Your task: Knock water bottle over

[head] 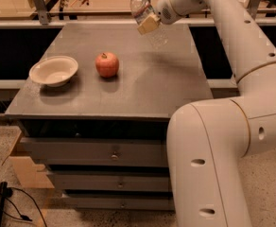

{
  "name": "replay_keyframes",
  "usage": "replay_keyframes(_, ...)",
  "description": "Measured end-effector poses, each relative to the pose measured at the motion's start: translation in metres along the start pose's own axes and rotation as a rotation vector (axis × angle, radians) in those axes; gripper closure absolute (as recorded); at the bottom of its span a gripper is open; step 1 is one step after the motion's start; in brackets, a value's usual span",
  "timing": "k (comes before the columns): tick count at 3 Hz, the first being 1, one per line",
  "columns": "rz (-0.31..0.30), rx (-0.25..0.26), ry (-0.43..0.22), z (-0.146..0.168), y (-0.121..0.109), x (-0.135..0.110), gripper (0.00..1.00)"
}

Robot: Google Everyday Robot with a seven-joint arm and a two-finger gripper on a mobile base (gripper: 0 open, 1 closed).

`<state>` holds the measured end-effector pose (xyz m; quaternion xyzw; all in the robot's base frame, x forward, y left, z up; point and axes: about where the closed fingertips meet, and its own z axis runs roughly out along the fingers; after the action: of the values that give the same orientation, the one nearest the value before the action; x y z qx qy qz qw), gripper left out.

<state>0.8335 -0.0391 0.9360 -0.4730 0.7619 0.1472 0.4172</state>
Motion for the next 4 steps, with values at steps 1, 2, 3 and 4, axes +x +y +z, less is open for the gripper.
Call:
replay_keyframes(1, 0.040, -0.172, 0.077, 0.001, 0.041, 0.024, 1.00)
replay_keyframes(2, 0.059, -0.306, 0.194, -0.005, 0.074, 0.051, 1.00)
replay_keyframes(3, 0.051, -0.387, 0.317, -0.011, 0.097, 0.070, 0.82)
replay_keyframes(4, 0.033, -0.400, 0.383, -0.009, 0.102, 0.077, 0.51)
